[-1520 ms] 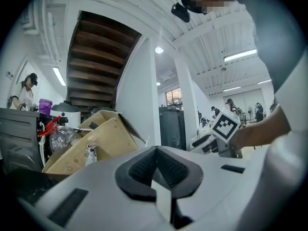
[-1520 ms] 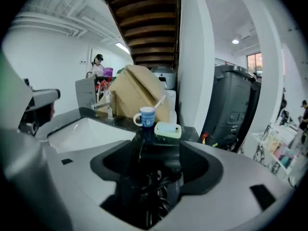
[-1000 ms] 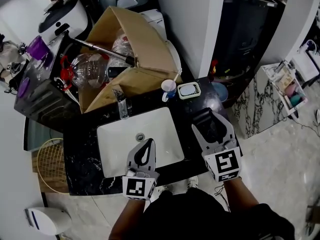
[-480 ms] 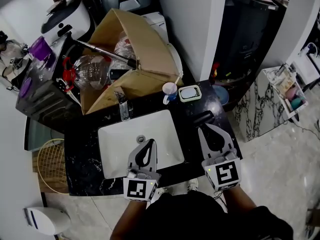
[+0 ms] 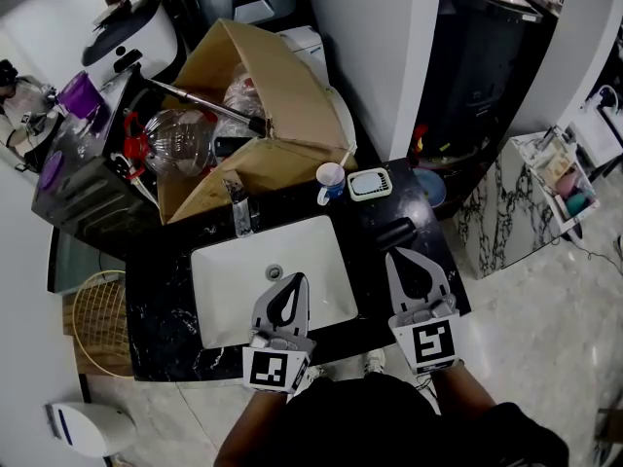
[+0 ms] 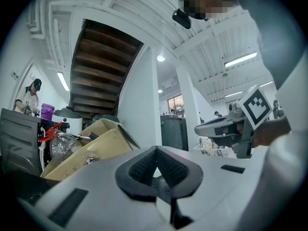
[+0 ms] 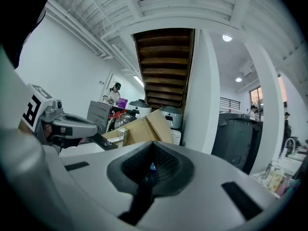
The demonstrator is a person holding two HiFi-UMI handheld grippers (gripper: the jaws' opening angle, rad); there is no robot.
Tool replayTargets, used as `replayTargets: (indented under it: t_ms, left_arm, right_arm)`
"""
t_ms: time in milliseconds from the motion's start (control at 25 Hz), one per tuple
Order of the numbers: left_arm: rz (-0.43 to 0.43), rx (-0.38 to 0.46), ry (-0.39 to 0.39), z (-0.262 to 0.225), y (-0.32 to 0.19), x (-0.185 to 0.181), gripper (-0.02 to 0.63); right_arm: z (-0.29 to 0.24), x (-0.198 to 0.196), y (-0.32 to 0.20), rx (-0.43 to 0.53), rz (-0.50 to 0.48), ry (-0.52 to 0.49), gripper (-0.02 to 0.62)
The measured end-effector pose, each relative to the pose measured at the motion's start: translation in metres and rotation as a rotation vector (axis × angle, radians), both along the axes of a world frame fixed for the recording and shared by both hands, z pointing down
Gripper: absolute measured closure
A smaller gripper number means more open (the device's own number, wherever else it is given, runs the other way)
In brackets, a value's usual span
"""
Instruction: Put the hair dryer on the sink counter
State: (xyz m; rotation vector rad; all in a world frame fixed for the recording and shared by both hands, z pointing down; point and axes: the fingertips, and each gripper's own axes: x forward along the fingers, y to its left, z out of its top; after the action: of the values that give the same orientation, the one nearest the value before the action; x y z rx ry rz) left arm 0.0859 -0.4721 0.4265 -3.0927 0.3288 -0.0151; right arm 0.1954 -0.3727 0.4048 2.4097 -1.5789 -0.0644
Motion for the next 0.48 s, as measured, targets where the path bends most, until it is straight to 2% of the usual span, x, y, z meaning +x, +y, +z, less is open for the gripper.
replayTargets:
  t_ms: [120,280,480]
  left_arm:
    - [0.002,0.005,0.004,0.000,0.001,0.001,0.611]
    - [0.010,0.011,-0.014,0.002,0.002,0.002,0.611]
    - [0.009,0.010,-0.001,0.003,0.004,0.005,0.611]
  right_arm:
    - [-0.003,0.000,0.001,0.008,0.012,-0.025,0.597]
    - [-0.009,0.000,0.000,0.018,0.012,-0.008,0.597]
    - [-0.014,0.006,0.001,0.034,0.024,0.011,0.597]
